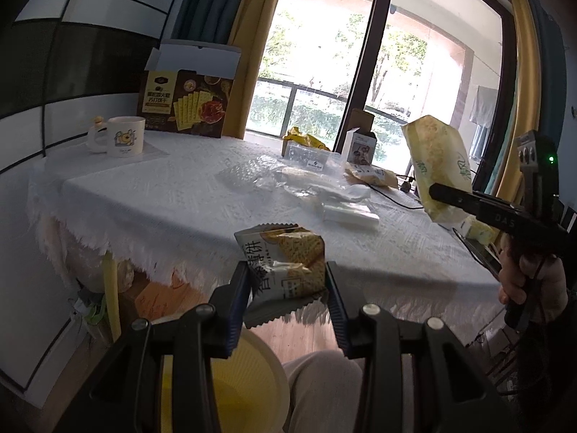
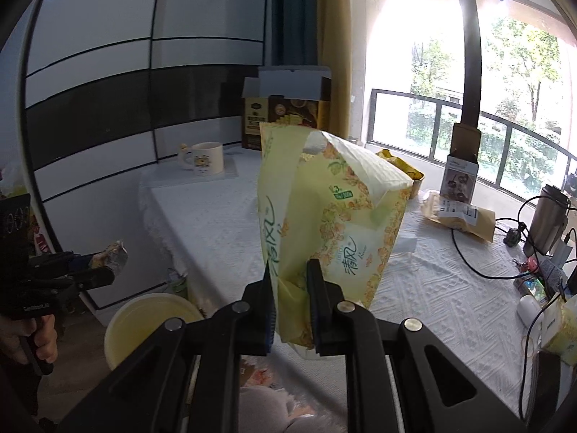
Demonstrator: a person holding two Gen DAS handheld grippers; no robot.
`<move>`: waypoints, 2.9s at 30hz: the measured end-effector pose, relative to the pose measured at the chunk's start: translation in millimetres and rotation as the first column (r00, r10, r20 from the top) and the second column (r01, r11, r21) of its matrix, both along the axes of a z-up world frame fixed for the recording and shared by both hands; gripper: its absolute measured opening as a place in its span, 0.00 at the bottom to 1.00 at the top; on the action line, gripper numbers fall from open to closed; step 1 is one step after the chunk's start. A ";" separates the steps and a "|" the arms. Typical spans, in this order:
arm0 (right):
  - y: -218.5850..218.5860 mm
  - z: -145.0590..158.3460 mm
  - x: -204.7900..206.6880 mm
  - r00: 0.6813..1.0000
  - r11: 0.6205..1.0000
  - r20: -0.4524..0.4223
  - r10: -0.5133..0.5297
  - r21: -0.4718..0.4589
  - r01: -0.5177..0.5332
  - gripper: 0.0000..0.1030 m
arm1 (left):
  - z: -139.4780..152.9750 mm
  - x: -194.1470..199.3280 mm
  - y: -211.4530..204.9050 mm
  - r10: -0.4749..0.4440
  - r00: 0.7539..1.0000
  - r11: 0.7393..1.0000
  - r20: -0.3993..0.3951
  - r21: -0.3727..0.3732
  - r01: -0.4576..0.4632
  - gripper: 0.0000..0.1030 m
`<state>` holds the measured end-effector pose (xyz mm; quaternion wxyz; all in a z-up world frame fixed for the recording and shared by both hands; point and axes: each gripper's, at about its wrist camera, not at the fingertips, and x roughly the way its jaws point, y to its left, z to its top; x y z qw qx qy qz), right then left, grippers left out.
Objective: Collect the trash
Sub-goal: 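Carry the snack packet and tissue pack over the cream bin with both grippers, then open both grippers to drop the packet and tissue pack into the bin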
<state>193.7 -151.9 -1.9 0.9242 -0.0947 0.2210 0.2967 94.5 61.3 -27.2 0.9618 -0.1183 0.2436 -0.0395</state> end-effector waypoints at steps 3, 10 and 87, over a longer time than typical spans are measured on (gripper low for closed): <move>3.4 -2.3 -5.7 1.000 1.000 -0.006 0.020 0.005 -0.020 0.14 | -6.0 -8.3 4.1 0.007 1.000 1.000 -0.015 0.000 -0.007 0.39; 24.2 -11.6 -23.1 0.996 0.997 -0.022 0.082 0.015 -0.081 0.14 | -24.1 -21.1 16.7 0.034 0.997 0.999 -0.068 0.008 -0.034 0.39; 162.5 -133.4 -34.8 0.889 0.907 -0.263 0.375 -0.094 -0.411 0.52 | -58.0 -49.2 80.3 0.244 0.955 0.968 -0.167 0.099 -0.230 0.75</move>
